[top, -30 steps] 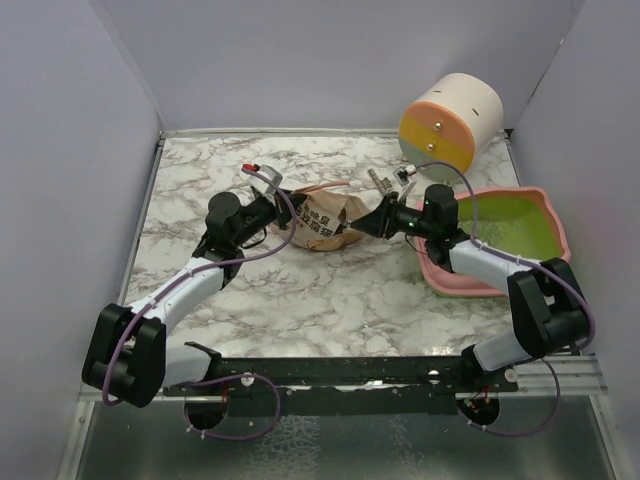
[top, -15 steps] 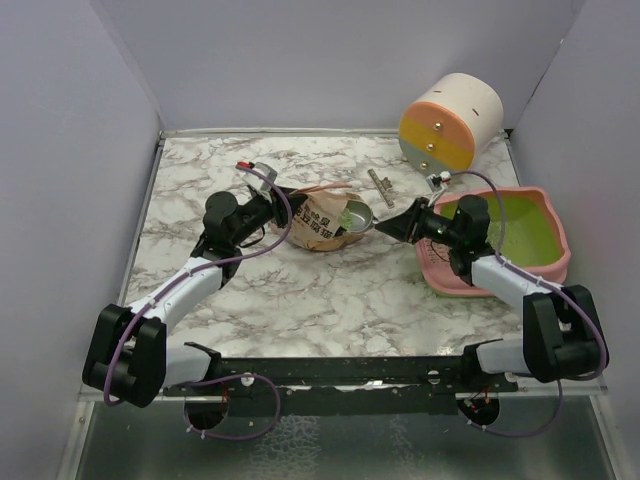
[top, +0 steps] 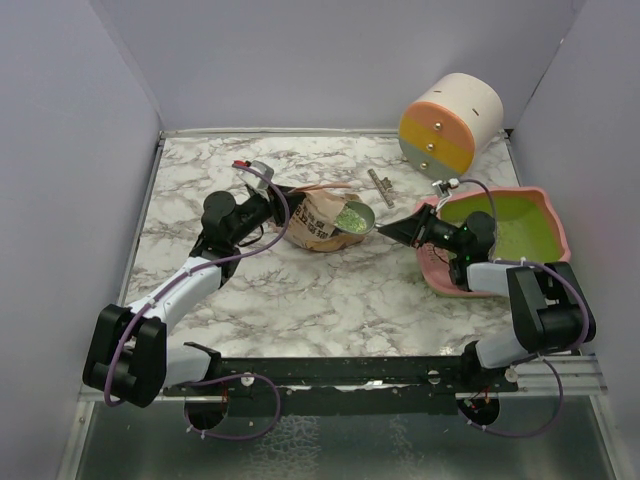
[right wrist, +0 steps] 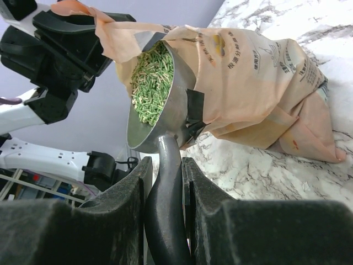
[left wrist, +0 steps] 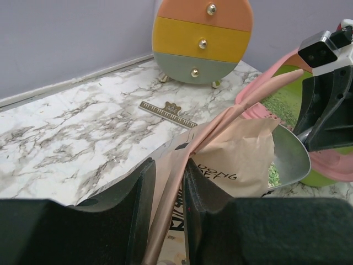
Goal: Fill the litter box with clean litter
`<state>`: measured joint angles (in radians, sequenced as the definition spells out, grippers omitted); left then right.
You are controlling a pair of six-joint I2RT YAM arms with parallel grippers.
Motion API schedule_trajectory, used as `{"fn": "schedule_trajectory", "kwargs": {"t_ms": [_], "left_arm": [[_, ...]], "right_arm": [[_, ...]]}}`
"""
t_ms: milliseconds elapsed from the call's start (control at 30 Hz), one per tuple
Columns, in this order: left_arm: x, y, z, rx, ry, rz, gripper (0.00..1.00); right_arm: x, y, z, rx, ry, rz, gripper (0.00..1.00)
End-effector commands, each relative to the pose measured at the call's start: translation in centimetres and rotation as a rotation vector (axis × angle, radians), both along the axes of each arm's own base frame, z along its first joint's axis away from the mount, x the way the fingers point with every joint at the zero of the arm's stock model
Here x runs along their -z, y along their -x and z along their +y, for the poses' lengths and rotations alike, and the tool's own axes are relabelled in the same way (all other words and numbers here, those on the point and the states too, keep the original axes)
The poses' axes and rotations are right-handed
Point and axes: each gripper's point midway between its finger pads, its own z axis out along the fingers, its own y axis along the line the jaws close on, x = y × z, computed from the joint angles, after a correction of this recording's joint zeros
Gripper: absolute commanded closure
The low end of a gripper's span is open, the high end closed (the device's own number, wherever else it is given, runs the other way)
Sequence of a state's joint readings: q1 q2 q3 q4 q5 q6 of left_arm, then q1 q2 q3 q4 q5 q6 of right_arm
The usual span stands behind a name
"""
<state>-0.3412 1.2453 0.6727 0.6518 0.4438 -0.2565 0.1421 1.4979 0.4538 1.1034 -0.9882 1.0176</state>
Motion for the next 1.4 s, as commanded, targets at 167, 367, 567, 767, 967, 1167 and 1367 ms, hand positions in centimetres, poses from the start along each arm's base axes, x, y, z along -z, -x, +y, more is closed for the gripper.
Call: {"fn": "schedule_trajectory", "kwargs": {"t_ms": [167,367,567,767,967,1167,1367], "left_arm": [[-3.9,0.0,0.1,0.005,0.074,-0.098,0.72],[-4.4,0.3,0.0,0.014,0.089,-0.106,0.72],[-4.3,0.3,0.2,0.005,0.088,-0.109,0.71],[-4.1,-0.1,0.4,-0.008,0.094,-0.093,0.71],[-4.1,-0.4,0.9,-0.042,0.107,-0.086,0.69],[-4.4,-0.6,1.4,-0.071,0.12,-0.087,0.67],[-4.3,-0.7,1.4,-0.07,0.124,-0.079,0.66]], "right_arm": [[-2.7,1.3,0.6,-0.086,-0.048,-0.118,0.99],[-1.6,0.2,0.7,-0.076,-0.043,-0.087,0.99],[-0.6,-1.7,-0.1,0.035,0.101,-0.043,0.99],[-2.2,-1.5,-1.6,0.145,0.179,-0.018,0.99],[-2.5,-0.5,-2.7,0.188,0.184,0.003,0.99],[-2.6,0.3,-5.2,0.276,0.189,0.024,0.99],[-3.5,1.3,-8.1,0.352,0.216,0.035,0.99]]}}
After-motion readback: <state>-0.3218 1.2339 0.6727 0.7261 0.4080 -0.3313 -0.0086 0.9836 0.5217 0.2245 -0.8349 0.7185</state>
